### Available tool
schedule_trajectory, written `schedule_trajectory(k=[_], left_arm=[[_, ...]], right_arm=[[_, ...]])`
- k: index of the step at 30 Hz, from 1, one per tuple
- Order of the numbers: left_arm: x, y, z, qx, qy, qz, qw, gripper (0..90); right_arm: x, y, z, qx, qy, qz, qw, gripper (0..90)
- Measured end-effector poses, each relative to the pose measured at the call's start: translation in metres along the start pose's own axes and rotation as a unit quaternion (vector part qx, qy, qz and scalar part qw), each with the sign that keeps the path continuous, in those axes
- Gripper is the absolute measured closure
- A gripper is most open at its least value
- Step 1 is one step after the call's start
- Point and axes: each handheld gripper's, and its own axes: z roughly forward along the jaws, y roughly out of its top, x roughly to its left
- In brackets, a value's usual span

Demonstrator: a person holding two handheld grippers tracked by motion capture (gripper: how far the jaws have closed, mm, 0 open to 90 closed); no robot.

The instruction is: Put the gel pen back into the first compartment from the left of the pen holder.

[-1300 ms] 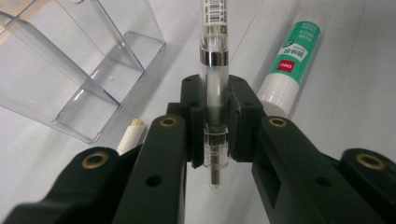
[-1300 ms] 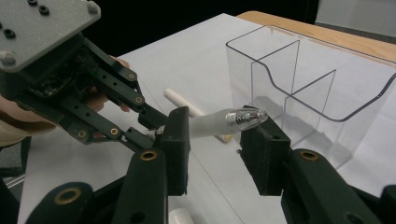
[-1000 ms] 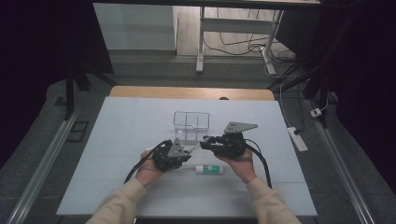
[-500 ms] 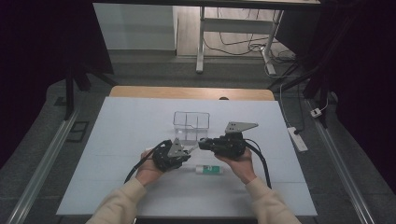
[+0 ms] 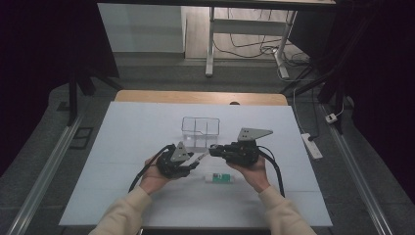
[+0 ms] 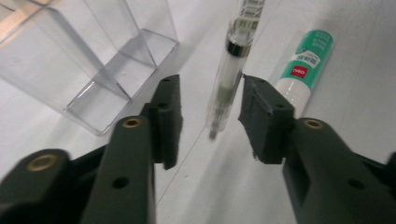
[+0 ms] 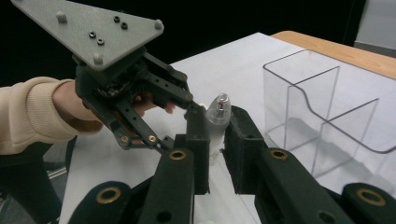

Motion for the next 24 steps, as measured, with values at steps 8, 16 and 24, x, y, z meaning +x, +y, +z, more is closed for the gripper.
schedule_trajectory(k=[8, 16, 24], left_arm=[[0.008, -0.007, -0.008, -0.006, 0.004, -0.032, 0.9995, 47.8], [0.011, -0.022, -0.023, -0.006, 0.011, -0.052, 0.9986, 45.4], [0.013, -0.043, -0.043, 0.001, 0.016, -0.074, 0.9971, 43.7]], right_arm=[[-0.003, 0.000, -0.006, -0.004, -0.015, -0.002, 0.9999, 79.3], [-0.004, 0.002, -0.010, -0.010, -0.023, -0.005, 0.9997, 79.2], [-0.005, 0.005, -0.019, -0.021, -0.033, -0.007, 0.9992, 79.2]])
